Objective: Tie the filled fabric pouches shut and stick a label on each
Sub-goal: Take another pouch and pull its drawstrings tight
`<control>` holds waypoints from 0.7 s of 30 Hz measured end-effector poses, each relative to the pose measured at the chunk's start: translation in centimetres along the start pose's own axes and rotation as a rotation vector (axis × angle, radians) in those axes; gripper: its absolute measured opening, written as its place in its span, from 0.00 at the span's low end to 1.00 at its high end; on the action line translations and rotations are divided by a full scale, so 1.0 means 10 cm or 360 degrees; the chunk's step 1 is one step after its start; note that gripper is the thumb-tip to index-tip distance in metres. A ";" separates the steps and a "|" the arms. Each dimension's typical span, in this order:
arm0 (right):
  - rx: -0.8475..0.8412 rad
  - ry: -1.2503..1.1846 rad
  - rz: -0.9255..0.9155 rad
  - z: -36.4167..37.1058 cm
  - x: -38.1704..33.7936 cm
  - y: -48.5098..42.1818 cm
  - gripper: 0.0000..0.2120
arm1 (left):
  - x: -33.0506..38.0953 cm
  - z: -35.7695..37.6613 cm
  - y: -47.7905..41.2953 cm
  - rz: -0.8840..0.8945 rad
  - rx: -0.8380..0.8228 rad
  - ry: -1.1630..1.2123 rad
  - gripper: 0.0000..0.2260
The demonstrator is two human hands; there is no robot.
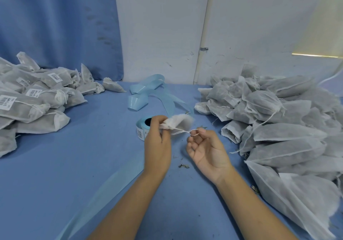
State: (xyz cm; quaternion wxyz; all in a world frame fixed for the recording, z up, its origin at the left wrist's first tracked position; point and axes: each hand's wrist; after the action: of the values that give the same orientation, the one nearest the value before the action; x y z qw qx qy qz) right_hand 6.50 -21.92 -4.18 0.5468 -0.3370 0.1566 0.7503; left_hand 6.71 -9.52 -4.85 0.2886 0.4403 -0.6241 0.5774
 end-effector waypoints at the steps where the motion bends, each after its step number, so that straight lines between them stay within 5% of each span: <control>1: 0.0094 0.0118 -0.0011 0.00 0.02 -0.01 0.02 | 0.00 0.01 -0.01 -0.0020 0.0070 0.0089 0.12; 6: 0.0342 0.0679 -0.0129 -0.03 0.11 -0.03 0.04 | -0.03 -0.01 -0.09 -0.0213 0.0291 0.0466 0.12; 14: 0.0437 0.0633 -0.0122 -0.01 0.16 -0.04 0.04 | -0.04 -0.05 -0.12 -0.0621 0.0102 0.1295 0.10; 17: 0.0513 0.0649 -0.0138 -0.01 0.17 -0.05 0.02 | -0.02 -0.03 -0.11 -0.0659 0.0077 0.1331 0.10; 21: 0.0567 0.0649 -0.0135 0.01 0.18 -0.04 0.02 | 0.02 0.10 -0.07 -0.0703 0.0016 0.0989 0.27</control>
State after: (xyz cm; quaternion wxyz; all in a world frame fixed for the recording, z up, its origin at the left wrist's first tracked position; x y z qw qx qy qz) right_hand 6.47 -20.44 -5.23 0.5855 -0.3859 0.3787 0.6040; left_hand 7.38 -10.55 -4.55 0.5794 0.3694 -0.3940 0.6104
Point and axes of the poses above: each hand's wrist, its own y-axis away from the middle knuckle, its own z-axis out of the palm, x = y × z, and after that the axes turned 15 degrees about -x, right-handed
